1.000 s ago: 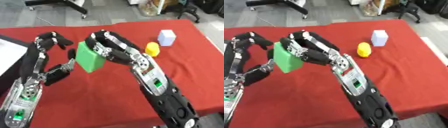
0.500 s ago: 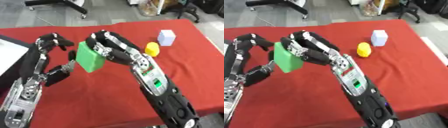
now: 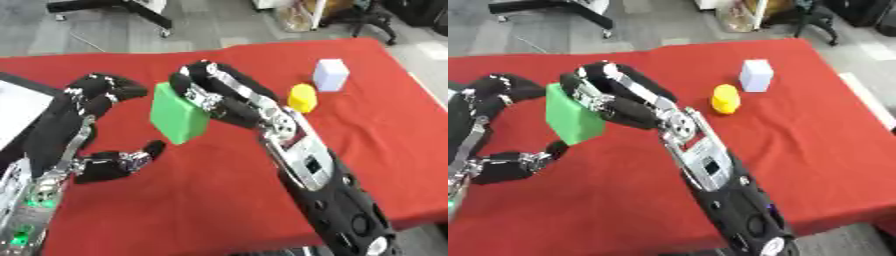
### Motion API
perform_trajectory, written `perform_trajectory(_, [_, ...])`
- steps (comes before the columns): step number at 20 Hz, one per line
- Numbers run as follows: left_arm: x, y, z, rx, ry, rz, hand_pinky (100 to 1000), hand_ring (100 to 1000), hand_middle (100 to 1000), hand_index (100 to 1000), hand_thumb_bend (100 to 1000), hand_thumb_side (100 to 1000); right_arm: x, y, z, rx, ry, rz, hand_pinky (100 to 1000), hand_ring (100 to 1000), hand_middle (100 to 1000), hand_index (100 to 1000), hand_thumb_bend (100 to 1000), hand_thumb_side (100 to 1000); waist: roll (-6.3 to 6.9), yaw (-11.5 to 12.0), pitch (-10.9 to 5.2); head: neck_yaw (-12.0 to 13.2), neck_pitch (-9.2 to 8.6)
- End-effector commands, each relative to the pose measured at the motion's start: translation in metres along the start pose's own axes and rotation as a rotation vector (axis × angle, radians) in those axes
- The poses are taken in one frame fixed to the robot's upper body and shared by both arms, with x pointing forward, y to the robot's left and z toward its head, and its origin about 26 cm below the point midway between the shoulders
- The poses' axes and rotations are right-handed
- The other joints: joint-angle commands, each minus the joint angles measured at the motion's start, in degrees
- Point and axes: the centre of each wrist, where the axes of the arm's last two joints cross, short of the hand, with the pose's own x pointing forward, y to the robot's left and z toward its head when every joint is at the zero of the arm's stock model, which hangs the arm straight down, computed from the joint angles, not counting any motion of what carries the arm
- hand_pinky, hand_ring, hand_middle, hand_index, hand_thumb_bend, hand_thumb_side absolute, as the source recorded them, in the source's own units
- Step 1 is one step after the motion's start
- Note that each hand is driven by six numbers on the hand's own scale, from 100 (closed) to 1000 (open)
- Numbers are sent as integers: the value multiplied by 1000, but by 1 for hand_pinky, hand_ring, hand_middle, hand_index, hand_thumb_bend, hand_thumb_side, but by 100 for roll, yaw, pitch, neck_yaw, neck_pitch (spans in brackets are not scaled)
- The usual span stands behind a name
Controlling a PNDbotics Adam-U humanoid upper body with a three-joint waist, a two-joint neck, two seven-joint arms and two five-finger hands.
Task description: Pick up the objects with one hand, pass them to the other hand, and then place them into the box on the other side of the table.
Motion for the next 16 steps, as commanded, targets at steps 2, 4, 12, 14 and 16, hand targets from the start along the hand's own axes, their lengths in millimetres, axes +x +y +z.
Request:
perform_trajectory(2, [-1, 12, -8, 41, -55, -66, 776, 666, 731, 862, 950, 304, 5, 0, -5, 11, -23, -4, 759, 117, 135, 237, 100, 774, 19, 16, -74, -53, -16])
perform_trajectory(4, [0, 12, -12, 72, -57, -69, 783, 686, 746, 874, 989, 286, 5, 0, -5, 15, -23, -6, 760, 117, 135, 237, 100, 774, 12, 24, -77, -71, -16])
perform_trajectory(12, [2, 12, -28, 166, -68, -75, 788, 699, 754, 882, 979, 248, 4, 2, -6, 34, -18, -14, 762, 116, 136, 237, 100, 776, -4, 38, -88, -117, -16])
perform_trajectory(14, [2, 11, -30, 177, -59, -70, 786, 697, 752, 881, 970, 248, 4, 3, -6, 37, -18, -15, 762, 116, 136, 238, 100, 777, -5, 40, -87, -124, -16])
perform_trajectory(16, [3, 10, -33, 185, -55, -67, 783, 693, 748, 877, 963, 245, 4, 3, -6, 40, -18, -15, 762, 116, 136, 238, 100, 777, -5, 38, -86, -126, -16])
